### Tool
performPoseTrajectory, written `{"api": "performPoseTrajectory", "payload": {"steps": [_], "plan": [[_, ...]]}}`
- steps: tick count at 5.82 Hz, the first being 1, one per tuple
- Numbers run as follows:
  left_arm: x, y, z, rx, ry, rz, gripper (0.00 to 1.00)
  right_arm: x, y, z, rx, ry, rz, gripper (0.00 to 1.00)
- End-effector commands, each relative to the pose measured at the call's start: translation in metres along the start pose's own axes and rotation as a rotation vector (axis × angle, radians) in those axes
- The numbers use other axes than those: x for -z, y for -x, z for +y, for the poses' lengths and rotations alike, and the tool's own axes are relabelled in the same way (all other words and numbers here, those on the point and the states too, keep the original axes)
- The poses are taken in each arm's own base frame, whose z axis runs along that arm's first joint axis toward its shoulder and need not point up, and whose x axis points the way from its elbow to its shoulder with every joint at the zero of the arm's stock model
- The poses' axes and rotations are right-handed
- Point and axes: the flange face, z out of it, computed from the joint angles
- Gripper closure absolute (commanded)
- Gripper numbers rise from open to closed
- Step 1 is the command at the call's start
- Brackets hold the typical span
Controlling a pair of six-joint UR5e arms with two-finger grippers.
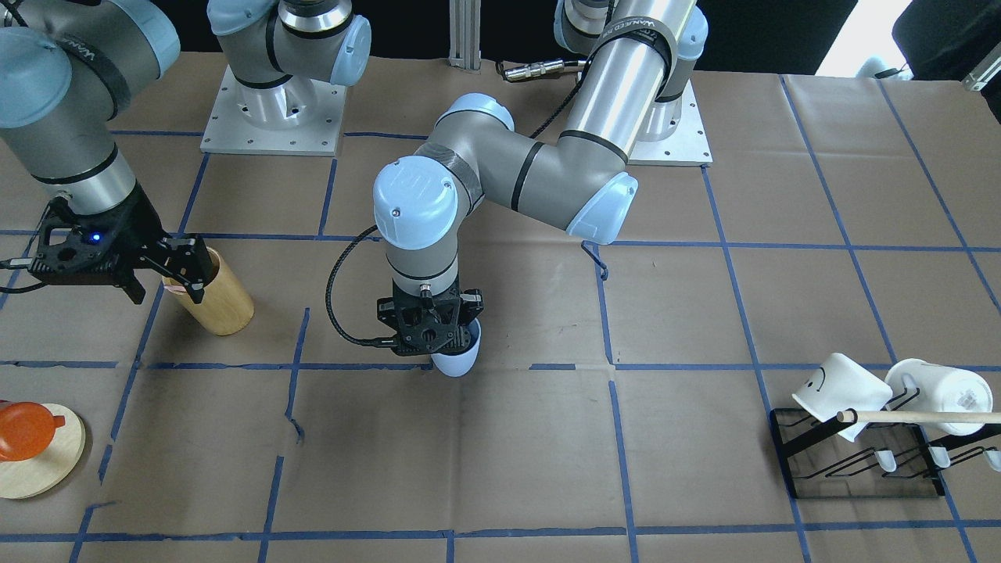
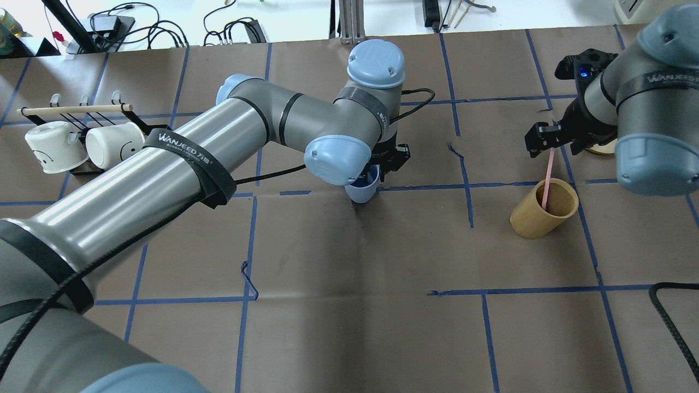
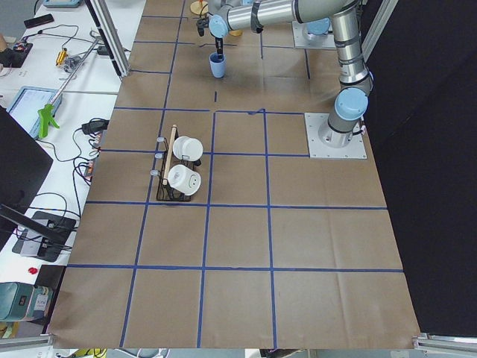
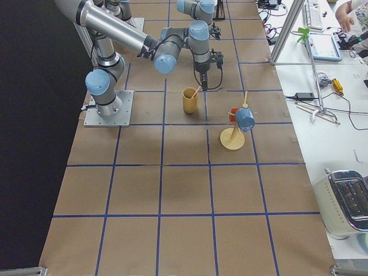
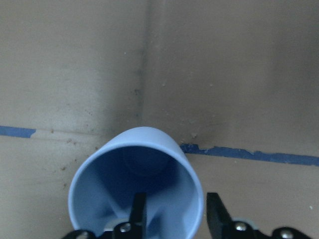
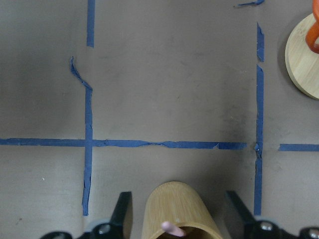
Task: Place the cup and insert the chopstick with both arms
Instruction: 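Carry the blue cup to the table centre while the right gripper reaches the chopstick, then release the blue cup and raise the left gripper while the right grasps the chopstick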
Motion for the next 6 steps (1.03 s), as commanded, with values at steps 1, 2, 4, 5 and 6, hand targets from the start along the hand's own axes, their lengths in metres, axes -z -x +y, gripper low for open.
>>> {"api": "performPoseTrajectory", "payload": {"steps": [1,2,4,5,6], "plan": [[0.053,0.024,-0.007,-0.001,-0.031,0.020,0.01,0.002,0.001,0.003,0.002,0.004,-0.001,0.52],[0.110,0.079,-0.005,-0.015,0.021,0.006,0.01,0.001,0.001,0.004,0.002,0.008,-0.001,0.73],[0.213,0.194,0.013,-0.085,0.037,0.039,0.01,0.004,0.001,0.003,0.002,0.003,0.000,0.92],[0.263,0.242,0.039,-0.100,-0.039,0.056,0.01,0.010,0.001,0.000,0.003,0.005,0.001,0.92],[0.275,0.263,0.050,-0.123,-0.069,0.044,0.01,0.041,0.003,-0.010,0.010,0.004,0.001,0.92]]}}
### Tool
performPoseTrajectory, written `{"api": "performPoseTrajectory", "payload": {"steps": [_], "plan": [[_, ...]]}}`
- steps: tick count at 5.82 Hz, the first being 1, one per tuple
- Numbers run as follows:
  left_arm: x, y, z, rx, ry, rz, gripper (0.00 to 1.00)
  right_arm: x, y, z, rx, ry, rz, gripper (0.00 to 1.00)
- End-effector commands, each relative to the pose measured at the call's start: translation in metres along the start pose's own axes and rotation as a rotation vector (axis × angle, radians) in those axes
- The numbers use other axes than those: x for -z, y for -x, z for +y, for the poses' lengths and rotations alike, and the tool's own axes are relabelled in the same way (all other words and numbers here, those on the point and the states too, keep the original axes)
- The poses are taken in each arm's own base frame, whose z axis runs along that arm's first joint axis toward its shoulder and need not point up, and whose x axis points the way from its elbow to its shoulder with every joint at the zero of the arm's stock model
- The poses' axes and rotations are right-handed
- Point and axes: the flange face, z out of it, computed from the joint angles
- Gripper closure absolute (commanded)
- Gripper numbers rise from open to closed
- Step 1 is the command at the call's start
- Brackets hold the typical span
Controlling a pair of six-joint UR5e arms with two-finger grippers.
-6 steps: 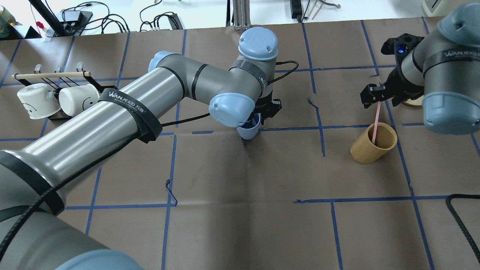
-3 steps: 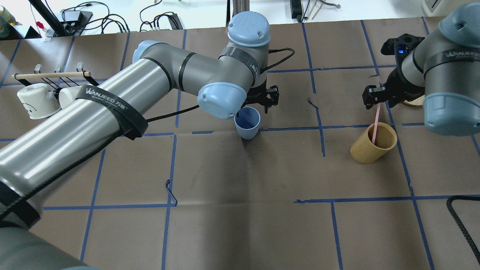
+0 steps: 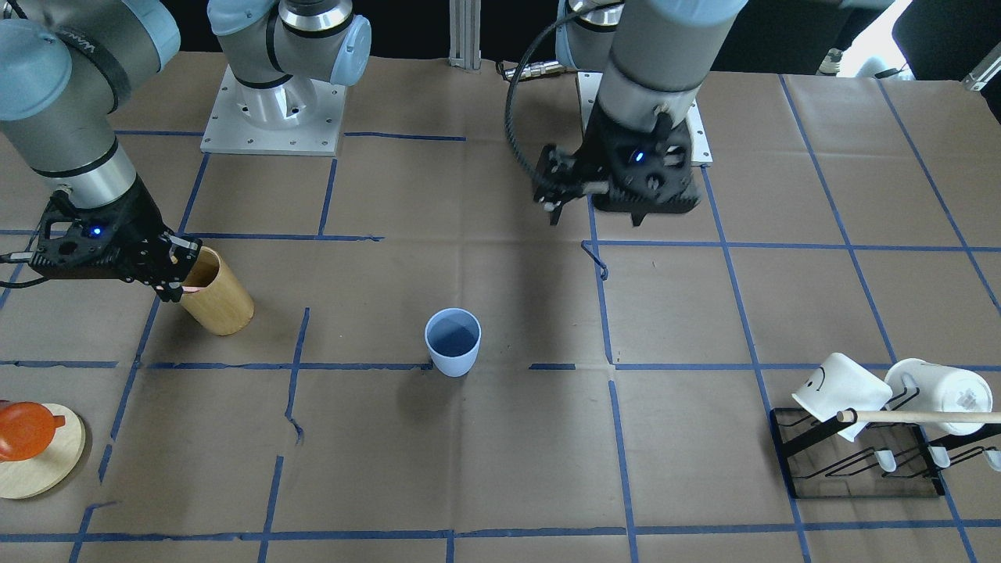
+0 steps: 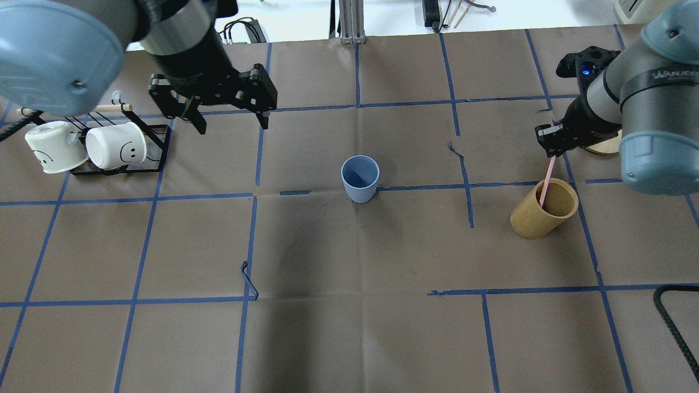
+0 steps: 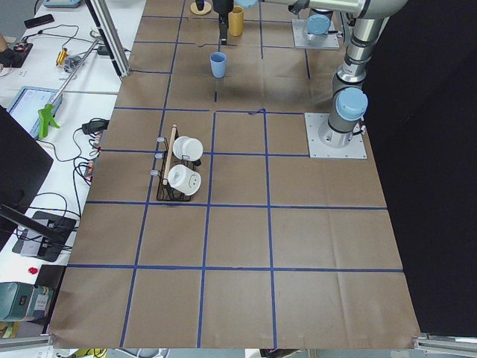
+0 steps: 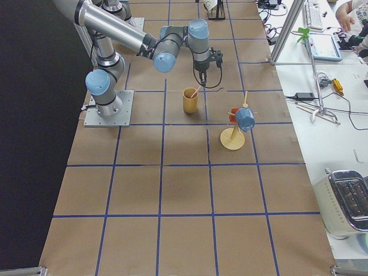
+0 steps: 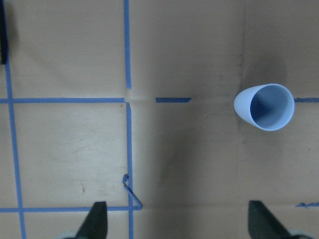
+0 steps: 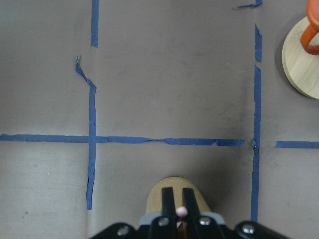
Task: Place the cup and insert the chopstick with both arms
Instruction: 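Release the blue cup and raise the left gripper while the right grasps the chopstick, then lift the pink chopstick out of the bamboo cup with the right gripper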
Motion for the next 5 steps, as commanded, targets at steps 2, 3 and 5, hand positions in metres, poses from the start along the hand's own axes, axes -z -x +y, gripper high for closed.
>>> {"api": "performPoseTrajectory", "payload": {"steps": [2,3,5], "plan": [[-0.029,0.043,0.018,0.012,0.060,-0.016,0.01,0.116,0.012,-0.036,0.028,0.056,-0.006,0.92],[-0.026,0.045,0.015,0.018,0.054,-0.019,0.01,0.158,0.017,-0.044,0.034,0.074,0.001,0.92],[-0.019,0.053,0.014,0.035,0.038,-0.019,0.01,0.169,0.087,-0.070,-0.026,0.063,-0.011,0.93]]}}
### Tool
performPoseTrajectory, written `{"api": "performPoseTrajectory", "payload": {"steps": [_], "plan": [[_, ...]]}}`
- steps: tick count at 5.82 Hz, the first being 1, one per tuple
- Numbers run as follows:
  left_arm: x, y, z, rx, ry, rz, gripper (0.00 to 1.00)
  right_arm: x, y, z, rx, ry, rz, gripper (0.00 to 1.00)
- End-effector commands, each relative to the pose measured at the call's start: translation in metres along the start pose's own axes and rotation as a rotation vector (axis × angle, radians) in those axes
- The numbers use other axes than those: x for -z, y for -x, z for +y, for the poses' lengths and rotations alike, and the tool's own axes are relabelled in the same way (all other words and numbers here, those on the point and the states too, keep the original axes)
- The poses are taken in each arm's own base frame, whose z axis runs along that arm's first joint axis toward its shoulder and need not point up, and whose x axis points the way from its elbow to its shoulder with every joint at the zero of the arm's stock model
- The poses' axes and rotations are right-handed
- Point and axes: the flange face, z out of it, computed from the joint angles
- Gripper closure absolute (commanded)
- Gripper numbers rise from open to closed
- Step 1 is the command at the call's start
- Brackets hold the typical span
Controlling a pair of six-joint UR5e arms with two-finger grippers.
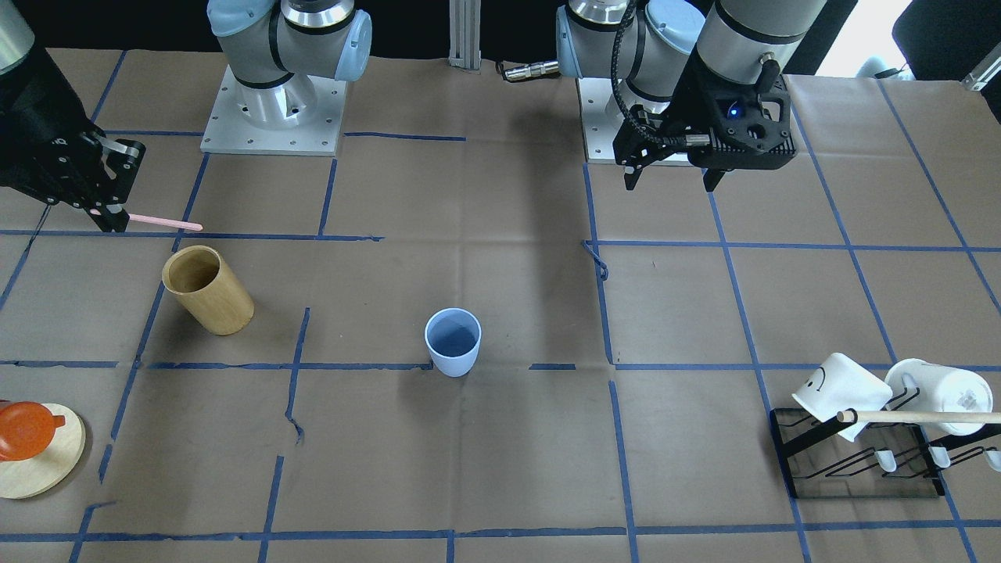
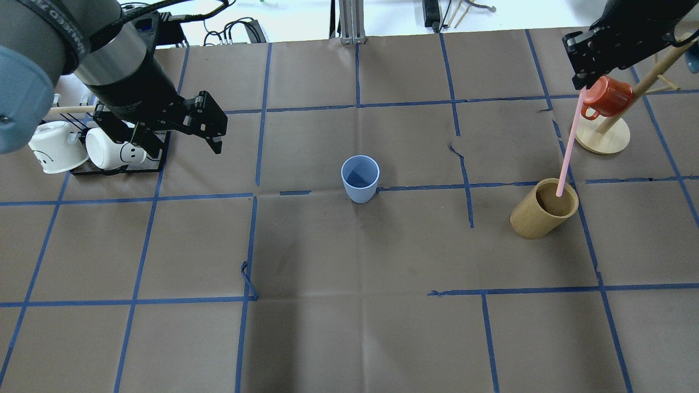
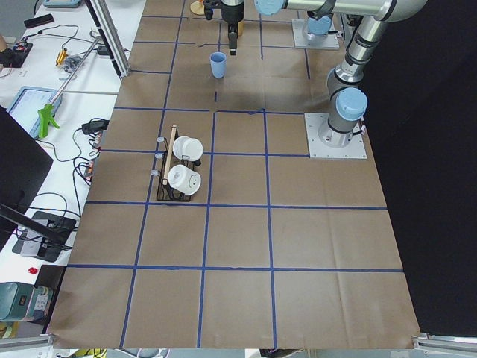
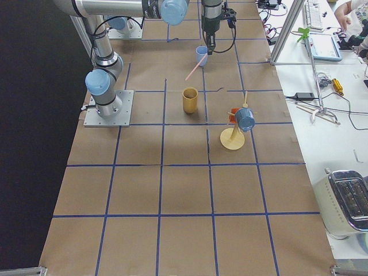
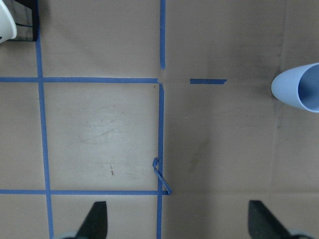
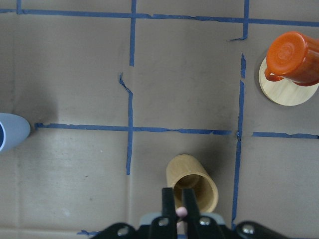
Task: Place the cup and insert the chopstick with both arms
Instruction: 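Lift the pink chopstick out of the bamboo cup with the right gripper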
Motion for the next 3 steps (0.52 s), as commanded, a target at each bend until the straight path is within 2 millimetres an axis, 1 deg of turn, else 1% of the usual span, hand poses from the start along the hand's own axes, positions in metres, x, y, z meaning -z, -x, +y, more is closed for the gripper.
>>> {"api": "performPoseTrajectory", "payload": {"steps": [1,2,3], "plan": [[0.003,0.006,-0.002,0.012,-0.007,0.001,0.01,-0.004,0.098,-0.034,-0.083,-0.006,-0.019,0.93],[0.003,0.006,-0.002,0.014,-0.007,0.001,0.01,-0.004,0.160,-0.059,-0.128,-0.029,-0.030,0.93],[0.003,0.006,-0.002,0.014,-0.007,0.001,0.01,-0.018,0.215,-0.082,-0.173,-0.032,-0.041,0.93]]}}
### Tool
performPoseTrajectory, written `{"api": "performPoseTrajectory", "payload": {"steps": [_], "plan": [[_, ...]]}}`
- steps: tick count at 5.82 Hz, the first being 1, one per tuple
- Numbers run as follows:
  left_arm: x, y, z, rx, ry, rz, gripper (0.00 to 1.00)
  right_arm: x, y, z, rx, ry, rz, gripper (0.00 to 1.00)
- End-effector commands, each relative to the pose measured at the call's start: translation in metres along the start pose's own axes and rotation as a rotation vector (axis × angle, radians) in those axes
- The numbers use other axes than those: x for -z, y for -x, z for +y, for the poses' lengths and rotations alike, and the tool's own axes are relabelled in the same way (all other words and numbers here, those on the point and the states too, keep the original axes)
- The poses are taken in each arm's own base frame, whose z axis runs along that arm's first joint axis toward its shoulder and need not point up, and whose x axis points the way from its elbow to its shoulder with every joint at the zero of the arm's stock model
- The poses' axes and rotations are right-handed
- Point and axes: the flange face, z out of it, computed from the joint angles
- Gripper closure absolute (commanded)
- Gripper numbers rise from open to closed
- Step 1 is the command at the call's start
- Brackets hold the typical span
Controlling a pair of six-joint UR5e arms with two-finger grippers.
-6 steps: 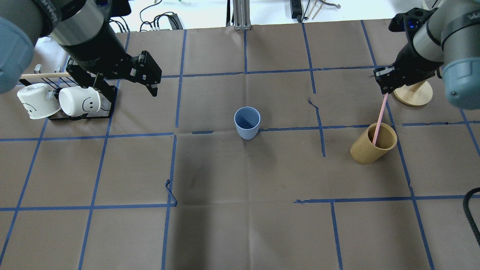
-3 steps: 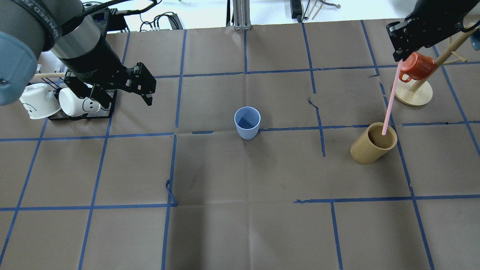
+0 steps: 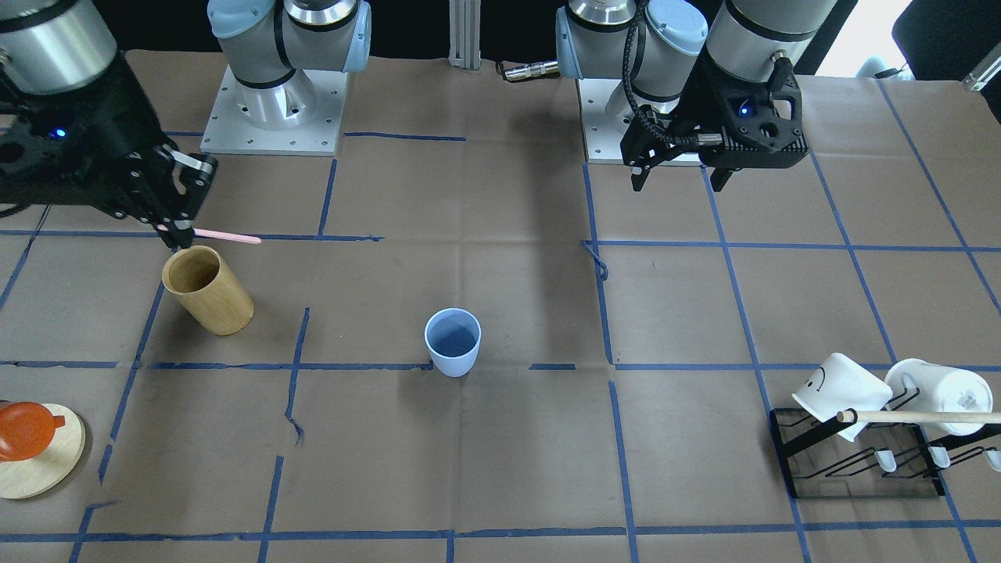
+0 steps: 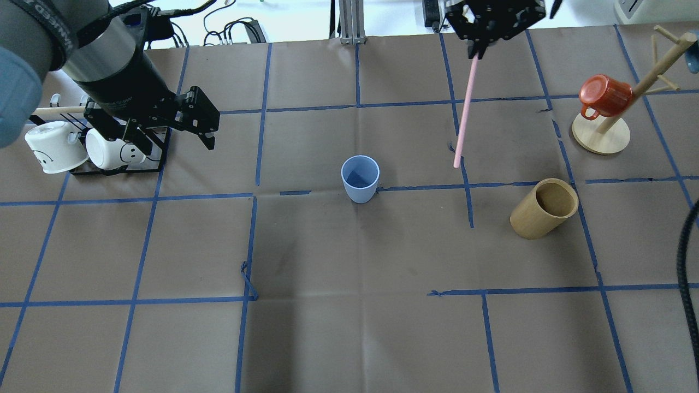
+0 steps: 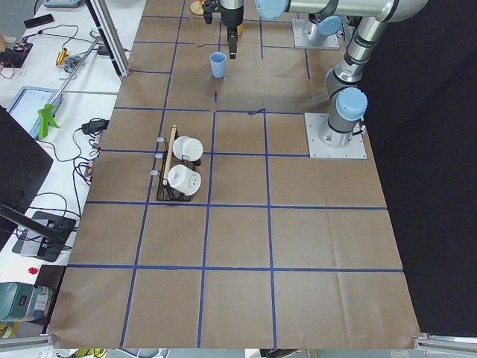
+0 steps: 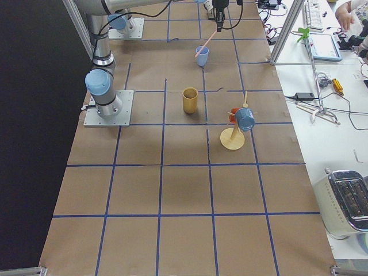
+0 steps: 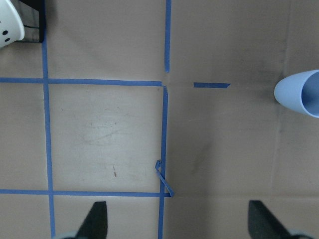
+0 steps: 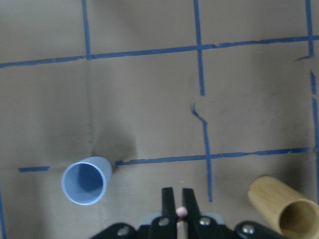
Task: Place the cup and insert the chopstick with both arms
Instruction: 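Lift the pink chopstick out of the bamboo cup with the right gripper, then lower the pink chopstick into the blue cup and open the right gripper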
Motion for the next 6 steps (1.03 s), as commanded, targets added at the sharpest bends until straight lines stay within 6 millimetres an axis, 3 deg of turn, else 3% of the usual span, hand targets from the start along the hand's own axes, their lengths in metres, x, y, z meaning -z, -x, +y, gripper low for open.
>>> {"api": "performPoseTrajectory", "payload": {"steps": [1,2,3,6], "plan": [[0.000,0.000,0.000,0.001,0.000,0.000,0.01,-0.033,0.103,-0.017,-0.075,-0.012,-0.023,0.93],[0.000,0.000,0.000,0.002,0.000,0.000,0.01,-0.064,0.127,-0.017,-0.076,0.000,-0.022,0.93],[-0.001,0.000,-0.001,0.001,0.001,0.000,0.01,-0.099,0.132,-0.022,-0.090,0.049,-0.002,0.93],[-0.001,0.000,-0.001,0.001,-0.005,0.000,0.01,-0.145,0.127,-0.009,-0.077,0.121,0.033,0.93]]}}
